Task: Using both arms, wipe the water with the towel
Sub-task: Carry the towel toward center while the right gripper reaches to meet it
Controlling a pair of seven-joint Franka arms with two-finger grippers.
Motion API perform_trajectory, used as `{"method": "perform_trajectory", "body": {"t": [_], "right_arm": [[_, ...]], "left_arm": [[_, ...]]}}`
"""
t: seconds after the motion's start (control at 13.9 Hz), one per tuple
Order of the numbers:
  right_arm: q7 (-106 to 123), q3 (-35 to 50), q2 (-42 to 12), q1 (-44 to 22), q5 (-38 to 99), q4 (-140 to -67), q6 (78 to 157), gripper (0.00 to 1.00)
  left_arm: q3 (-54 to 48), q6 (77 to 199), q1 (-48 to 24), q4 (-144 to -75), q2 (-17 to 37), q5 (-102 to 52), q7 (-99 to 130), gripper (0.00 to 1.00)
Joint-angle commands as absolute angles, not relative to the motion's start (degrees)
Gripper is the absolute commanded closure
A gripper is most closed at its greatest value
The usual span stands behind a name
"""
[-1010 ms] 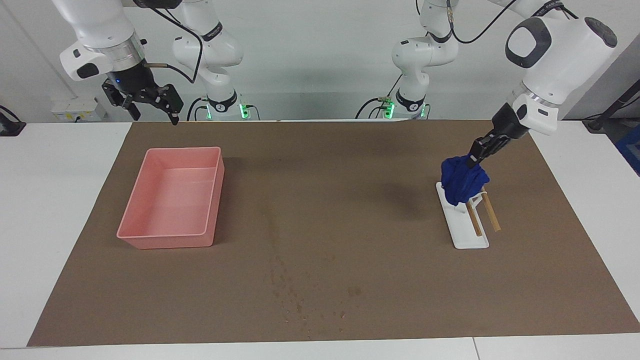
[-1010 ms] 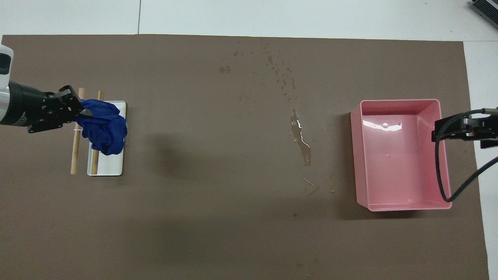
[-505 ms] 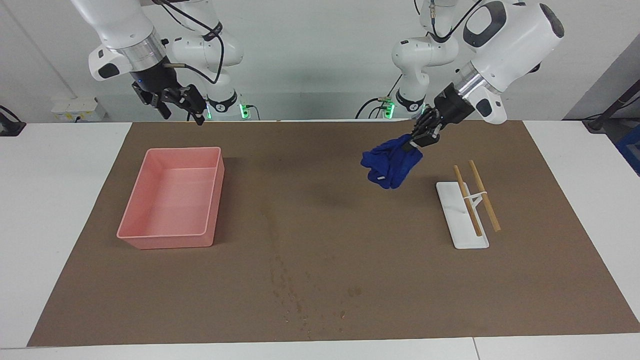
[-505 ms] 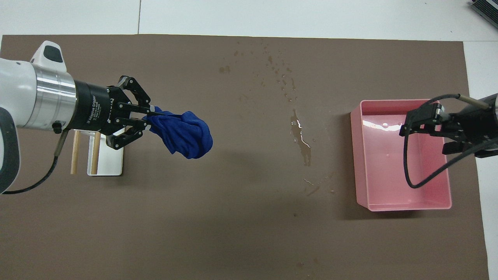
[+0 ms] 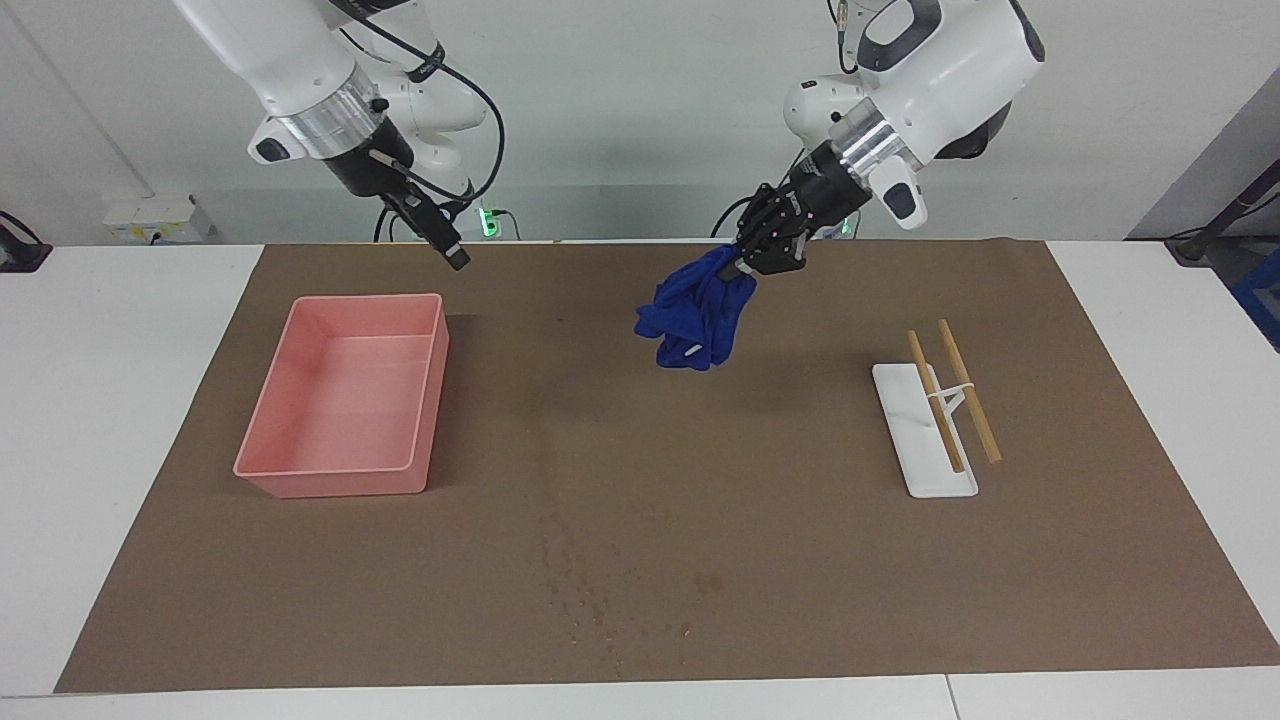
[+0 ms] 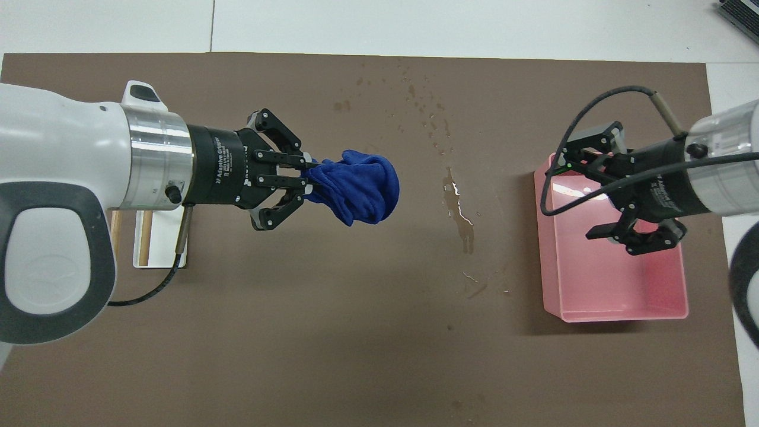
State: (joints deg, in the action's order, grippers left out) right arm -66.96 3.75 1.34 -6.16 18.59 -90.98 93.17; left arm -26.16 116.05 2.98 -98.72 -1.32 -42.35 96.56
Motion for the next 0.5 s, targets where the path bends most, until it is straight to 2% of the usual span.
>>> {"method": "perform_trajectory", "body": {"t": [0.0,0.43], "right_arm": [[-81.5,3.8,0.8,-9.3,22.0,-92.1,98.4,0.0],[-92.1,3.8,-3.4,-12.7,30.6,-92.3,106.9,0.0]], "left_arm": [[-25.9,121.0,-0.5,-99.5,-1.8,-44.0,101.3,1.0],[-25.9,130.9,-7.6,-102.4,-2.2,-43.9,107.5,1.0]]}}
